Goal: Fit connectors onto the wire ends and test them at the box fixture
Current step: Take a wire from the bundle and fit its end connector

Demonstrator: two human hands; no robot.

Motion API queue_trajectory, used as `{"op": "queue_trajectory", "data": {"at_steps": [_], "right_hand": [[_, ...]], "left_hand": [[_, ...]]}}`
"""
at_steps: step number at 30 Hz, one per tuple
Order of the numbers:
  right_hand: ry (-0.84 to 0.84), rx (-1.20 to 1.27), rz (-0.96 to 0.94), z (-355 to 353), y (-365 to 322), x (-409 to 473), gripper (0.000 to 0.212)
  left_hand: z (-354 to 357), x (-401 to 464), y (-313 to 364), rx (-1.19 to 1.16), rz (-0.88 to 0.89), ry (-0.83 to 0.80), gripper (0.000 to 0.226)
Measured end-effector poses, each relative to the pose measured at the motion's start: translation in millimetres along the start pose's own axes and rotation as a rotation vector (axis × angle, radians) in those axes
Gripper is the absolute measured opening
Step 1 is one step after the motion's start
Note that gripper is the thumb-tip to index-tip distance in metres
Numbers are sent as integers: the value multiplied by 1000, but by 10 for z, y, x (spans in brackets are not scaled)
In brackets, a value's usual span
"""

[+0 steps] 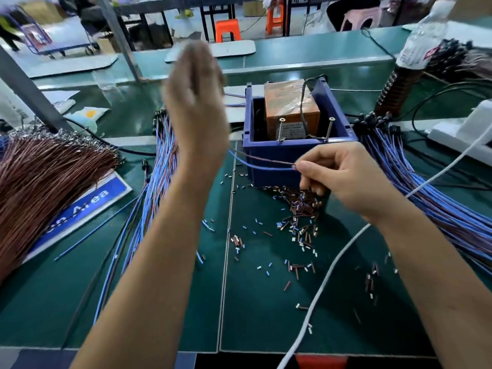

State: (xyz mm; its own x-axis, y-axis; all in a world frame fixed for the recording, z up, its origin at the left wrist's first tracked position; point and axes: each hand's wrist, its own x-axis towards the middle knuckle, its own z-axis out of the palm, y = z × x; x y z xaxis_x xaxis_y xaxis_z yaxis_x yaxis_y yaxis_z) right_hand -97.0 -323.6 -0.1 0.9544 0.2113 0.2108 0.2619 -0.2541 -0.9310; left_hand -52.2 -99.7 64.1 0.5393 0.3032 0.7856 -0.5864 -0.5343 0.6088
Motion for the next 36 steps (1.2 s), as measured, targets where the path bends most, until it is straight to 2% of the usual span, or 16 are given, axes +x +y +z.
{"op": "queue_trajectory", "data": {"at_steps": [4, 8, 11, 14, 19, 25, 32, 36], "right_hand": [[-84, -195, 11, -88, 110, -67, 15], [-84, -129, -75, -52, 169, -148, 35], [-121, -71, -66, -100, 194, -170, 25], [-69, 26, -21, -123, 216, -163, 5], [28, 142, 6, -166, 266, -169, 5], [28, 179, 19, -73, 294, -170, 8], [155, 190, -14, -46, 302, -175, 12], [169, 194, -32, -62, 296, -176, 11]], "left_hand": [[209, -675, 385, -10, 242, -501, 30], [335, -946, 232, 111, 282, -663, 25], [338, -1067, 199, 135, 240, -762, 22], [337, -1074, 106, 88, 179, -780, 23], [326, -1071, 0, 102, 140, -724, 27], [332, -1104, -11, -11, 88, -658, 31], [397, -1161, -61, -141, -117, -722, 23], [418, -1174, -45, -230, -182, -730, 11]]}}
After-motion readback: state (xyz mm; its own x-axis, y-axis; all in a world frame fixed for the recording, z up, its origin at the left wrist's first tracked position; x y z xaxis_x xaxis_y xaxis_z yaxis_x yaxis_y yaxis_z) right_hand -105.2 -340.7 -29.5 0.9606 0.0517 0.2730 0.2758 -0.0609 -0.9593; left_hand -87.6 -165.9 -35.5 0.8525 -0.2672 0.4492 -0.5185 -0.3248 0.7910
